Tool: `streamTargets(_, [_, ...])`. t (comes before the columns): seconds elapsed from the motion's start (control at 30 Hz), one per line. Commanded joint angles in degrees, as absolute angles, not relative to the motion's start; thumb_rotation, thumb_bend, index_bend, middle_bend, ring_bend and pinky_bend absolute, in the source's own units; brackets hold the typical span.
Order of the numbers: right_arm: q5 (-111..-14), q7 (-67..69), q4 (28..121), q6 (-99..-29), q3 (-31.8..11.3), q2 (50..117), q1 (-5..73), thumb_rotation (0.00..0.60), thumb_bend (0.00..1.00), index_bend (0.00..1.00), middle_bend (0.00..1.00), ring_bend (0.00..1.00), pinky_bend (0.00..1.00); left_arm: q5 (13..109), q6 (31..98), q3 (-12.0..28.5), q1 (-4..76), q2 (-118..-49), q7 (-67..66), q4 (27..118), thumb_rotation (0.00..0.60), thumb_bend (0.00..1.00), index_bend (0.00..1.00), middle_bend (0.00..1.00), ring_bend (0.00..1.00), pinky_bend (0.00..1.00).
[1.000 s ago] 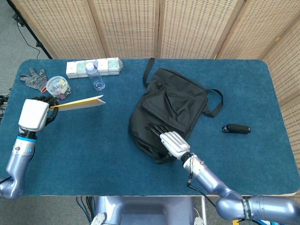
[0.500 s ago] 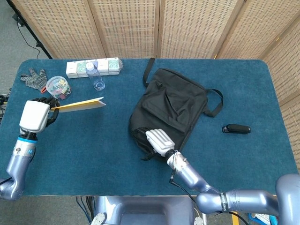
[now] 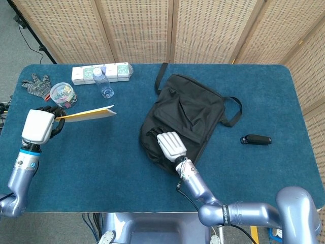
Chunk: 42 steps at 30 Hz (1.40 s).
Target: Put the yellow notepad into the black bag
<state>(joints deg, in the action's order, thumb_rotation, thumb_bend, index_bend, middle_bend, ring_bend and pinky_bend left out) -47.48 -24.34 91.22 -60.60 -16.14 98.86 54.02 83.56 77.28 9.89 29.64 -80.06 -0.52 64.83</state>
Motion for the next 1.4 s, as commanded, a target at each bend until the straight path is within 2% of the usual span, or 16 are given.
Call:
streamTargets(0.03, [-47.5,-25.2,89.8,-60.9,-15.8,99.3,54.0,0.6,0.04,0.28,0.24,0.2,0.38,83.8,77.4,9.8,29.6,-80.0,-0.5,64.9,0.6,0.55,0.88,0.72,0.6,0.7])
streamTargets(0.1, [-47.7,-25.2,89.1,-61.5,-16.1,99.6,53.8,0.6,0.12,0.32,0.29,0.26,0.47,84.0,77.6,9.6,29.5,-79.9,-0.7,64.9,0.6,0.55,0.88,0.72,0.6,0.7])
streamTargets(0.17, [-48.4,-24.8,88.5,-62.5,-16.4,100.1,53.4,0.6,0.29,0.39,0.37,0.36,0.58,84.3,77.8,9.5,29.5,-79.8,-0.8,65.0,0.6,0.55,0.88,0.72,0.6,0.7])
streamTargets(0.23, [-48.9,-24.4,88.3,-63.4,-16.7,100.3,53.0,0.6,0.4,0.44,0.43,0.42,0.66,84.5,77.9,9.3,29.4,-79.6,-0.9,65.1,0.6,0.55,0.88,0.72,0.6,0.7])
streamTargets(0.47, [-49.3,-22.9,91.1,-64.3,-17.9,99.4,51.6,0.6,0.55,0.53,0.52,0.52,0.79,86.8,79.0,8.0,29.2,-78.8,-2.2,64.8,0.6,0.55,0.88,0.72,0.6,0.7])
streamTargets(0.73, [-45.5,-23.0,96.0,-64.7,-22.6,99.3,52.5,0.6,0.64,0.55,0.54,0.56,0.86,91.1,81.2,6.1,29.4,-77.6,-5.4,65.5,0.6,0.55,0.88,0.72,0.6,0.7])
streamTargets(1.03, [-40.7,-28.8,99.1,-65.6,-27.3,100.9,57.7,0.6,0.65,0.56,0.55,0.57,0.88,93.1,82.9,5.3,29.0,-76.7,-5.3,65.9,0.6,0.55,0.88,0.72,0.6,0.7])
streamTargets(1.27, [-34.9,-32.9,96.1,-67.6,-32.1,102.4,62.5,0.6,0.65,0.56,0.55,0.57,0.88,99.4,86.7,3.0,29.5,-75.8,-4.2,63.5,0.6,0.55,0.89,0.72,0.6,0.7])
streamTargets(1.4, [-32.8,-33.8,93.8,-68.6,-33.8,101.7,63.6,0.6,0.65,0.56,0.55,0.57,0.88,101.9,88.4,2.4,29.7,-75.0,-6.3,65.1,0.6,0.55,0.9,0.73,0.6,0.7])
